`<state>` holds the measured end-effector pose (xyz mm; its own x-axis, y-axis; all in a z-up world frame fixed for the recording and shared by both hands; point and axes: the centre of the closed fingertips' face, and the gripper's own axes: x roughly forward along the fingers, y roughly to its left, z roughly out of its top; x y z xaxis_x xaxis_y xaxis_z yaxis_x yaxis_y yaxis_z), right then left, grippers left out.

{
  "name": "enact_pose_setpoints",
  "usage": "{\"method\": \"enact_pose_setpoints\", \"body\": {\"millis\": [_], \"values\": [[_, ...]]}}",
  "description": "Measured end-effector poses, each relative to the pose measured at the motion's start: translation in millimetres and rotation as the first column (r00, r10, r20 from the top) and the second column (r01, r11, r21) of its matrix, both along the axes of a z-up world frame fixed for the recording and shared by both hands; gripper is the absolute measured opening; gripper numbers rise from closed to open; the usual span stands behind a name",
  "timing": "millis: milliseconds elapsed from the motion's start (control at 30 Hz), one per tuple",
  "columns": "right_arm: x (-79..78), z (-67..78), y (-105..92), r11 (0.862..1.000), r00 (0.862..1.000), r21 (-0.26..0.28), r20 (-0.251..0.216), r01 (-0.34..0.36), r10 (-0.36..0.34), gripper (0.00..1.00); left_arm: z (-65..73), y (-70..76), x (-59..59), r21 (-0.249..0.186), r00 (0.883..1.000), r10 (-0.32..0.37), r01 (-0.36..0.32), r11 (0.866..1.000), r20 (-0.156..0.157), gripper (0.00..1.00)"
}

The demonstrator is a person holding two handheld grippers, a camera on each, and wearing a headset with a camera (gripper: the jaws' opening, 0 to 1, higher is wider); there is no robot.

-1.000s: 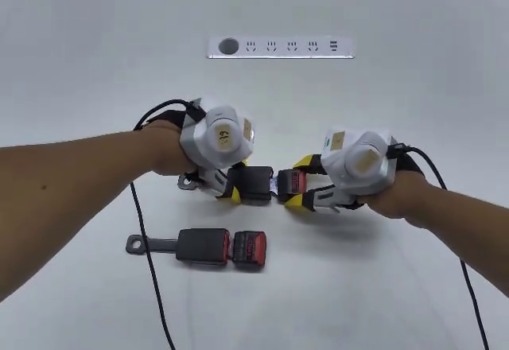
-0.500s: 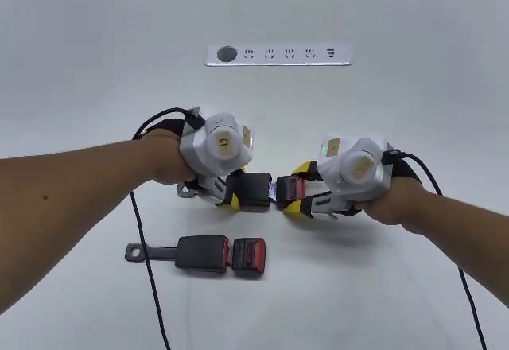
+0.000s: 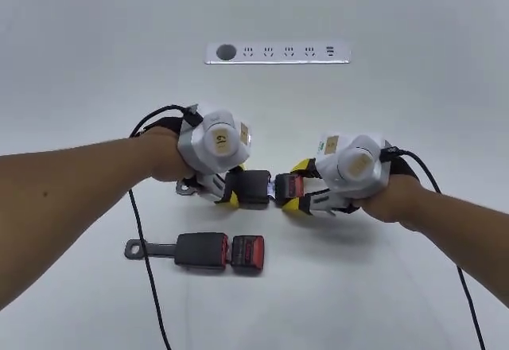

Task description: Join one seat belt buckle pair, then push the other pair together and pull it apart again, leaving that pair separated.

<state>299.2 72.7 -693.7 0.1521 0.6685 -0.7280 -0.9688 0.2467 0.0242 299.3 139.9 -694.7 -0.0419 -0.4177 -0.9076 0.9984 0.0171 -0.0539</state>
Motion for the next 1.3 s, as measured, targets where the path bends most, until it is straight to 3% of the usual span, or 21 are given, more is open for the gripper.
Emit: {"method": "enact_pose_setpoints", "body": {"millis": [300,633,833,1067,1300], "values": [[0.9,-0.5,-0.1,1.000,1.000,-0.008,0.002,-0.002,0.002,0.34,-0.4,1.1,0.9,-0.032,1.000,0.003,-0.004,0.999,-0.001,0.32],[0.1,0.3,-0.4,1.000,1.000,-0.004,0.004,-0.012,0.012,0.34,0.0,2.1,0.9,-0.098,1.000,0.016,-0.016,0.995,-0.005,0.32],[0.6,0.8,-12.3,1.000,1.000,-0.009,-0.003,-0.014,0.014,0.34,0.7,6.5,2.2,-0.128,1.000,0.024,-0.025,0.991,-0.013,0.32],[0.2,1.1,-16.2,1.000,1.000,-0.001,-0.005,-0.009,0.009,0.34,2.1,2.5,0.4,-0.124,1.000,0.023,-0.024,0.992,-0.009,0.32],[-2.8,-0.7,-36.4,1.000,1.000,0.000,-0.003,0.000,0.000,0.34,2.0,3.3,0.5,-0.116,1.000,0.012,-0.013,0.993,-0.008,0.32]]}}
